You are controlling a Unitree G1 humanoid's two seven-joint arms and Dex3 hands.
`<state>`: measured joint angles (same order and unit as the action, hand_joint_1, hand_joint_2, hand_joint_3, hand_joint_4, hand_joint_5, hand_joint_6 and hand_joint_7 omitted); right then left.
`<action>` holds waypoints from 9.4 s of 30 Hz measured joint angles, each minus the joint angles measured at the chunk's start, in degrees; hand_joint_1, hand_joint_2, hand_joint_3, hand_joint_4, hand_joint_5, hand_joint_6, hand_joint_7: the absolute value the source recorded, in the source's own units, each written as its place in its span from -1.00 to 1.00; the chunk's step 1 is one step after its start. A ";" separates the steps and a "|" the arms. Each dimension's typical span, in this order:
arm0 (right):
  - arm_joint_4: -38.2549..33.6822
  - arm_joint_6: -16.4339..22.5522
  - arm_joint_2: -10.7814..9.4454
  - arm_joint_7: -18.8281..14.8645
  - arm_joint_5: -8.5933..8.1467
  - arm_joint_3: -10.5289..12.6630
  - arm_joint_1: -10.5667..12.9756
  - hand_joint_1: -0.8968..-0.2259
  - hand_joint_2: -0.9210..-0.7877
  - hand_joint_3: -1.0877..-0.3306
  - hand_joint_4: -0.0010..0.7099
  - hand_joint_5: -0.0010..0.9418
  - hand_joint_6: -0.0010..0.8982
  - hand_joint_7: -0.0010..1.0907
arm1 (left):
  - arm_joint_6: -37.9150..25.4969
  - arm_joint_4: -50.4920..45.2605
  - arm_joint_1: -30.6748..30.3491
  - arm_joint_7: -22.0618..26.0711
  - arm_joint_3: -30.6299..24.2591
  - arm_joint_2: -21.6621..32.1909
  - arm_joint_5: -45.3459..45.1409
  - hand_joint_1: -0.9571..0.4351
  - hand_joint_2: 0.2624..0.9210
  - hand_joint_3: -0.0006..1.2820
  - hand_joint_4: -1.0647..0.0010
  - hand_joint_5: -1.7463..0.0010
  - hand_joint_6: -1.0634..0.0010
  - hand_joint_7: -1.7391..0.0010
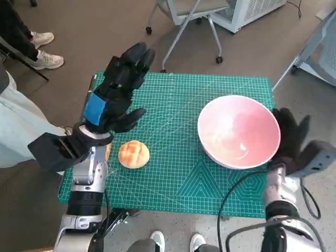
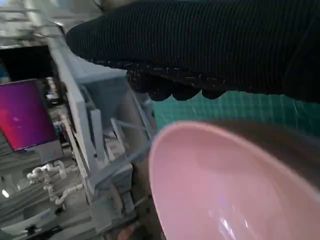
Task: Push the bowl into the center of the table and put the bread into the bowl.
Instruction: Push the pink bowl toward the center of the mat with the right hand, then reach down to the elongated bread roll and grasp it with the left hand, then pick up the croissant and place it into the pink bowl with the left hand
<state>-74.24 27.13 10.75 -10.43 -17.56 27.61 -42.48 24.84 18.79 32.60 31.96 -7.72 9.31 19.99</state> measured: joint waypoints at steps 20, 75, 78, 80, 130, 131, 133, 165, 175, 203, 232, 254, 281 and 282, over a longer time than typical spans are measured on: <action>-0.06 -1.53 -5.01 -1.88 -0.17 -0.45 -4.38 -0.04 -1.00 -0.47 -0.60 -0.98 -0.53 -0.59 | -2.36 -4.59 -2.78 -0.53 -1.28 1.93 0.34 -0.60 1.00 -0.51 0.74 0.98 1.00 0.46; 1.64 3.89 -6.14 -3.68 4.93 -4.63 -9.26 -0.06 -1.00 -0.41 -0.64 -1.00 -0.55 -0.69 | -4.83 -8.81 -7.03 -3.60 -1.35 2.86 0.18 -0.60 1.00 -0.52 0.74 0.99 1.00 0.44; 3.16 7.48 -5.31 -4.51 5.69 -5.65 -9.26 -0.14 -1.00 -0.34 -0.63 -0.99 -0.55 -0.69 | -4.83 -8.69 -6.89 -3.59 -1.15 2.57 0.19 -0.59 1.00 -0.52 0.74 0.99 1.00 0.46; 4.55 9.91 -4.90 -5.20 6.18 -6.35 -9.15 -0.19 -1.00 -0.31 -0.60 -0.98 -0.55 -0.68 | -4.83 -8.51 -6.68 -3.57 -0.97 2.29 0.21 -0.58 1.00 -0.52 0.74 0.99 1.00 0.46; 45.68 10.86 -4.17 -14.78 4.82 -20.86 7.45 -0.51 -1.00 -0.10 -0.45 -0.99 -0.75 -0.20 | 0.37 -1.43 2.90 1.17 2.08 -0.38 -0.10 -0.58 1.00 -0.56 0.70 0.98 1.00 0.35; 45.68 10.84 -4.19 -14.71 4.86 -20.93 7.45 -0.51 -1.00 -0.10 -0.45 -0.99 -0.75 -0.20 | 0.37 -1.65 2.86 1.13 2.05 -0.26 -0.19 -0.59 1.00 -0.56 0.70 0.98 1.00 0.35; 45.68 10.81 -4.23 -14.46 4.95 -21.12 7.45 -0.51 -1.00 -0.10 -0.45 -0.99 -0.76 -0.19 | 0.37 -2.31 2.72 1.08 1.94 0.27 -0.45 -0.59 1.00 -0.57 0.70 0.98 1.00 0.35; 43.94 11.52 -5.74 -14.17 2.98 -20.87 7.57 -0.36 -1.00 -0.14 -0.47 -1.00 -0.83 -0.11 | -48.99 -41.76 -19.84 -10.86 -8.43 22.47 -44.63 0.00 0.44 -1.00 0.51 0.98 0.23 0.98; 43.47 11.58 -6.44 -14.98 1.72 -20.91 7.57 -0.36 -1.00 -0.14 -0.46 -1.00 -0.84 -0.10 | -55.22 -44.67 -22.45 -10.02 -5.76 23.46 -45.41 -0.03 0.47 -0.99 0.49 0.99 0.23 0.99; 42.52 11.32 -6.23 -17.78 -0.33 -20.45 7.58 -0.34 -1.00 -0.12 -0.47 -1.00 -0.84 -0.10 | -60.71 -38.45 -27.67 -16.48 4.41 21.38 -50.28 -0.25 0.74 -0.99 0.35 0.99 0.29 1.00; 41.58 10.76 -5.28 -17.94 -0.15 -19.92 7.51 -0.32 -1.00 -0.13 -0.47 -1.00 -0.83 -0.10 | -66.36 -28.69 -23.54 -18.76 13.70 17.77 -52.82 -0.20 0.86 -1.00 0.01 0.93 0.12 0.95; 40.74 11.51 -5.25 -18.18 -0.24 -19.86 7.49 -0.30 -1.00 -0.13 -0.47 -1.00 -0.83 -0.10 | -59.84 -17.58 -19.68 -22.92 13.92 17.68 -52.18 0.39 0.99 -0.95 -0.43 -0.35 -0.25 -0.15; 40.08 11.64 -5.52 -18.63 -0.39 -19.69 7.39 -0.35 -1.00 -0.12 -0.47 -1.00 -0.83 -0.10 | -51.24 -35.81 -22.61 -29.70 5.89 17.14 -49.35 0.38 0.91 -1.00 -0.61 -0.13 -0.37 -0.22; 40.04 11.64 -5.52 -18.63 -0.39 -19.67 7.39 -0.35 -1.00 -0.12 -0.47 -1.00 -0.83 -0.10 | -50.59 -36.41 -22.35 -30.01 5.77 17.10 -49.32 0.38 0.89 -1.00 -0.64 -0.11 -0.40 -0.19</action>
<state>-34.20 38.77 5.23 -29.06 -17.94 7.94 -35.09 -25.76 -17.62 10.25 1.95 -1.95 26.41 -29.33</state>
